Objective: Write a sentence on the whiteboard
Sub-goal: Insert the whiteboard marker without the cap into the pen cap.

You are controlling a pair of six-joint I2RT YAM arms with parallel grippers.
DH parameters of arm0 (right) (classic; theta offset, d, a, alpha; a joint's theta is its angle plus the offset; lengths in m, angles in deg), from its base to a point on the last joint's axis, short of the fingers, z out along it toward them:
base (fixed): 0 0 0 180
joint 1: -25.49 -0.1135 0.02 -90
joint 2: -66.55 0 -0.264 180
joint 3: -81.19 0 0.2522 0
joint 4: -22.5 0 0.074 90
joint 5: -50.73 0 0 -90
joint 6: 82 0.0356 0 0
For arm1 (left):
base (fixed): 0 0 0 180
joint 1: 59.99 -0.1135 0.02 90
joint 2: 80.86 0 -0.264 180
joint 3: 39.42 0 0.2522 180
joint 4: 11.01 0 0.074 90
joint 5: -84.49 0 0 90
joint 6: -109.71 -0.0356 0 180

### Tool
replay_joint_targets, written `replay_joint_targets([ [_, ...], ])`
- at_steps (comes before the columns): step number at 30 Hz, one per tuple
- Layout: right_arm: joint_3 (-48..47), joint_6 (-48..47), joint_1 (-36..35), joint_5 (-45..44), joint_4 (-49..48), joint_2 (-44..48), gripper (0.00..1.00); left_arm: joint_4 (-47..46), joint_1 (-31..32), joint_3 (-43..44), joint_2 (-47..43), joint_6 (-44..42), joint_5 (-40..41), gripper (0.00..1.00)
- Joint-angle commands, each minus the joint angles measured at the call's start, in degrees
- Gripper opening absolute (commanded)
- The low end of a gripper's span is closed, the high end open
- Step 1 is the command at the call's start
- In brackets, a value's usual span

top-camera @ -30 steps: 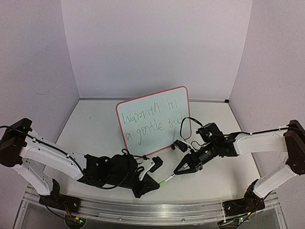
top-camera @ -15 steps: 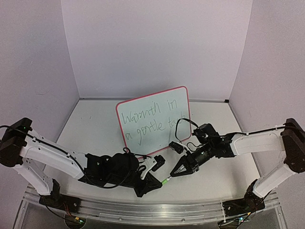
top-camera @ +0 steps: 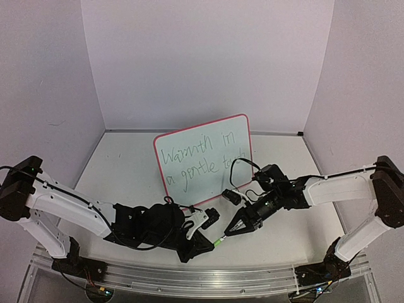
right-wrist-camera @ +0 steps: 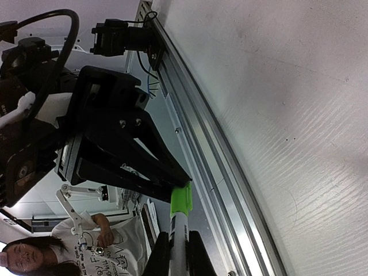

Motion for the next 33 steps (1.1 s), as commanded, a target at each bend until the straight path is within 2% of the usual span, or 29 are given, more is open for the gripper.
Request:
replay_joint_targets([
  [1,-3.1,0.0,-2.7,5.2,-3.2,-0.9,0.00,-8.9,-0.1,6.5,-0.4,-3.7,1.1,0.00],
  [33,-4.4,-0.1,-5.5,11.8,-3.7,0.3,0.00,-17.0,-1.8,10.1,-0.7,-7.7,-2.7,0.00],
])
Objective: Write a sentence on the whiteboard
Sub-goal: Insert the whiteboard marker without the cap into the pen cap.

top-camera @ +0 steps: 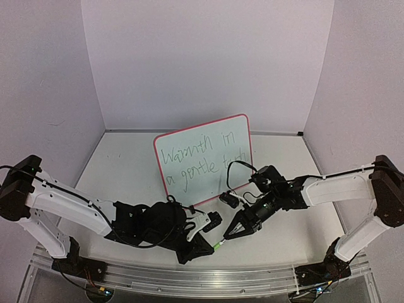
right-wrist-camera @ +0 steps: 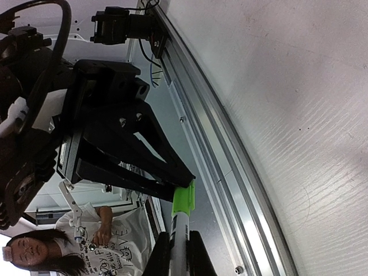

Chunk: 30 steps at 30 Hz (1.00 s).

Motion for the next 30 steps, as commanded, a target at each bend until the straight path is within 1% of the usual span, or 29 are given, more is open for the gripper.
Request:
replay_joint_targets([
  [1,-3.3,-0.1,-3.8,10.8,-5.6,1.2,0.00,-20.5,-1.5,8.6,-0.7,-4.6,1.1,0.00],
  [12,-4.3,-0.1,-4.1,11.7,-5.6,1.5,0.00,-21.6,-1.7,10.7,-0.1,-5.6,-1.1,0.00],
  [16,-4.2,0.3,-4.1,8.1,-5.4,1.8,0.00,-19.4,-1.7,10.4,-0.9,-5.1,-1.7,0.00],
  [19,-3.8,0.4,-3.9,4.1,-5.3,2.3,0.00,-15.7,-1.7,7.9,-3.4,-4.0,-0.9,0.01],
  [21,-3.7,0.5,-3.4,1.4,-5.2,2.8,0.00,-12.8,-1.7,5.6,-6.4,-2.8,0.3,0.10],
  [26,-3.6,1.0,-0.6,-2.4,-5.2,4.5,0.00,-3.4,-1.6,0.9,-12.9,-0.6,2.5,0.45],
  [29,-3.8,1.2,0.2,-3.0,-5.3,5.1,0.00,1.9,-1.6,0.4,-14.7,-0.2,2.9,0.59],
  [30,-3.9,1.2,0.3,-2.9,-5.2,5.2,0.00,3.3,-1.6,0.5,-14.8,-0.2,2.8,0.66],
])
